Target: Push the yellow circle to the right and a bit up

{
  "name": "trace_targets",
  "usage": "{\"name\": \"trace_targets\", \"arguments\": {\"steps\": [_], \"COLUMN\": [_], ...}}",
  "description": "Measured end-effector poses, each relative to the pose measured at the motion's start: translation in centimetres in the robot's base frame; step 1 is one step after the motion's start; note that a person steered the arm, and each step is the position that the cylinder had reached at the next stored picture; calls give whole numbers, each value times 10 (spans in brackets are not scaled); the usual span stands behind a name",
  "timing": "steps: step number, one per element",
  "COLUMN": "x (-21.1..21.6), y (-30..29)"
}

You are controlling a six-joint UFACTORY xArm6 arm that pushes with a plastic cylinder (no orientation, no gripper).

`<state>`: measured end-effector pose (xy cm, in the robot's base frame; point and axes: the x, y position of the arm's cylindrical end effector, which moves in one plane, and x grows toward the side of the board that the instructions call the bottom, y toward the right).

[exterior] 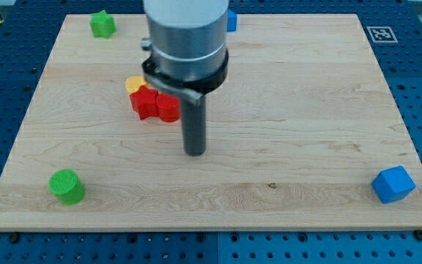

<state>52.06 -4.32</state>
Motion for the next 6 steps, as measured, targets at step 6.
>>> {"name": "trace_targets", "arguments": {"steps": [6], "x": [76], "y": [-177]}}
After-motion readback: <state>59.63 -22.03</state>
